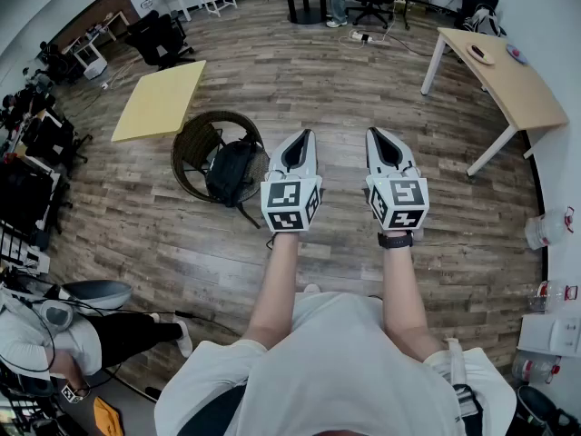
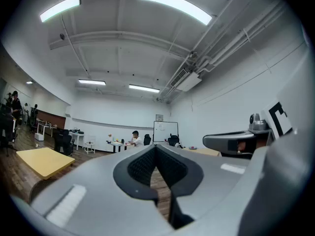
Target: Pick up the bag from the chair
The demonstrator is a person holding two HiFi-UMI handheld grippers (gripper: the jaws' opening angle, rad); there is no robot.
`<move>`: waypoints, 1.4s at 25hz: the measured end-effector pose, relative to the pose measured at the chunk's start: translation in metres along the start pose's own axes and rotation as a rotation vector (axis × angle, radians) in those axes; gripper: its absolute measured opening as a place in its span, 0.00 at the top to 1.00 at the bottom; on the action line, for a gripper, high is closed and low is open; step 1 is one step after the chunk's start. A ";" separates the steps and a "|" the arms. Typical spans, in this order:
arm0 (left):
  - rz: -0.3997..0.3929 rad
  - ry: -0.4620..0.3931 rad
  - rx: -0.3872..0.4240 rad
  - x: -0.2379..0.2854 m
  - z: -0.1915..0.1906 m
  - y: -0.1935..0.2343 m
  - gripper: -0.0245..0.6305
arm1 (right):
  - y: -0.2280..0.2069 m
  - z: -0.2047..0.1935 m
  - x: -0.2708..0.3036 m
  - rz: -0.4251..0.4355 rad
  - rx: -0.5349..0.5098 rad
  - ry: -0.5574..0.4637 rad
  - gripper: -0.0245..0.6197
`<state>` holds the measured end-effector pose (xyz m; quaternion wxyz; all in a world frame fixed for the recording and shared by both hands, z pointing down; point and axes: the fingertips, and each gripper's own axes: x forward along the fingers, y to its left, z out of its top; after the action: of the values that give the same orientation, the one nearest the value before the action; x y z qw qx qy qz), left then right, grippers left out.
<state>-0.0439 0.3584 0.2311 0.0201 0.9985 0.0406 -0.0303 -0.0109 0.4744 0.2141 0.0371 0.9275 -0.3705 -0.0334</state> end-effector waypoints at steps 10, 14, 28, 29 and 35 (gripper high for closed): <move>0.000 0.008 0.000 -0.012 -0.009 0.035 0.95 | 0.025 -0.011 0.013 -0.027 -0.009 0.033 0.95; 0.014 0.034 0.067 -0.020 -0.015 0.048 0.95 | 0.033 -0.023 0.016 -0.047 0.005 0.054 0.95; 0.094 0.067 0.005 -0.023 -0.033 0.132 0.95 | -0.024 -0.047 0.019 -0.202 0.029 0.109 0.95; 0.099 0.068 0.004 -0.017 -0.034 0.133 0.95 | -0.028 -0.049 0.025 -0.193 0.029 0.108 0.95; 0.121 0.053 0.028 0.049 -0.022 0.134 0.95 | -0.062 -0.053 0.090 -0.117 0.054 0.081 0.95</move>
<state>0.0171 0.2298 0.2554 0.0069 0.9998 -0.0195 -0.0033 0.1013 0.4589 0.2577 0.0249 0.9488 -0.3148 0.0119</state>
